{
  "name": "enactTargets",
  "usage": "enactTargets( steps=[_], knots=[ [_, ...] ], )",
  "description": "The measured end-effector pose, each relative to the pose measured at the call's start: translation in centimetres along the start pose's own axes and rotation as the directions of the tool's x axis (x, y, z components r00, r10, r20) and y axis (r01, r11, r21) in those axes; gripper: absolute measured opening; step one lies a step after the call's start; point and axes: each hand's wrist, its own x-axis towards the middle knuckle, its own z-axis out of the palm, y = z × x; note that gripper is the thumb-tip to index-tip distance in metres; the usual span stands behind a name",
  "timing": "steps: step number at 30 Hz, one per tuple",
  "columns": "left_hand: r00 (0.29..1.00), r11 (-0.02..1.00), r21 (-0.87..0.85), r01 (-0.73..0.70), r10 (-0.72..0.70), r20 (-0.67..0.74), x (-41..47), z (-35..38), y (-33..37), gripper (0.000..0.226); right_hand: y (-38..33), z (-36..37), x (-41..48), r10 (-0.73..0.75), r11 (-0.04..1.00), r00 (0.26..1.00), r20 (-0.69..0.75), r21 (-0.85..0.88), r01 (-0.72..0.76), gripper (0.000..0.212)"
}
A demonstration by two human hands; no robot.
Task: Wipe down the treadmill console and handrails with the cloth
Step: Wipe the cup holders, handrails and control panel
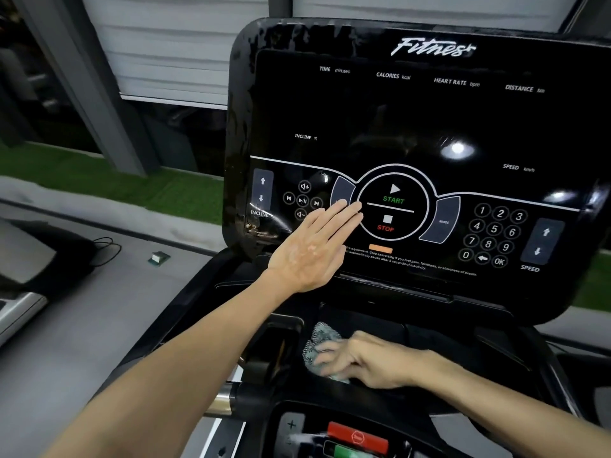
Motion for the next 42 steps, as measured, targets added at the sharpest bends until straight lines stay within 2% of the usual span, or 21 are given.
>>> enactTargets(
  steps=[3,10,16,20,25,27,30,33,36,42],
  knots=[
    [1.000,1.000,-0.004,0.001,-0.001,0.002,0.0,-0.1,0.0,0.058,-0.1,0.2,-0.1,-0.005,0.999,0.999,-0.037,0.037,0.006,0.029],
    [1.000,1.000,-0.017,-0.001,0.001,-0.016,0.1,0.0,0.2,0.058,2.5,-0.1,-8.5,0.016,0.999,0.998,-0.065,0.038,-0.014,0.021],
    [1.000,1.000,-0.022,0.006,-0.006,-0.013,0.0,0.0,0.2,0.058,1.5,0.3,-2.4,-0.143,0.982,0.982,-0.124,-0.140,0.125,0.022],
    [1.000,1.000,-0.012,0.006,-0.006,0.009,0.0,0.1,0.0,0.059,0.3,0.5,0.4,-0.137,0.990,0.975,-0.178,-0.059,0.128,0.022],
    [1.000,1.000,-0.009,0.007,-0.007,0.001,0.0,0.3,-0.1,0.059,2.0,0.8,-6.2,-0.044,0.999,0.983,-0.181,-0.002,0.044,0.023],
    [1.000,1.000,-0.009,0.013,-0.013,-0.004,0.0,0.3,0.1,0.059,2.9,0.6,-8.0,-0.021,0.998,0.987,-0.157,-0.053,0.013,0.019],
    [1.000,1.000,-0.004,0.017,-0.017,-0.006,0.0,0.3,0.2,0.058,3.1,-0.1,-6.5,-0.033,0.988,0.989,-0.144,-0.152,0.010,0.024],
    [1.000,1.000,0.011,0.015,-0.015,0.003,0.0,0.2,0.1,0.059,3.5,-0.9,-2.5,-0.052,0.980,0.976,-0.213,-0.200,0.009,0.038],
    [1.000,1.000,0.014,0.013,-0.013,0.015,0.0,0.1,0.0,0.060,4.1,-1.0,-0.5,0.047,0.977,0.954,-0.296,-0.186,-0.106,0.048],
    [1.000,1.000,0.010,0.010,-0.010,0.006,0.1,0.0,0.2,0.058,6.2,-0.1,-6.7,0.147,0.957,0.936,-0.321,-0.192,-0.216,0.047]
  ],
)
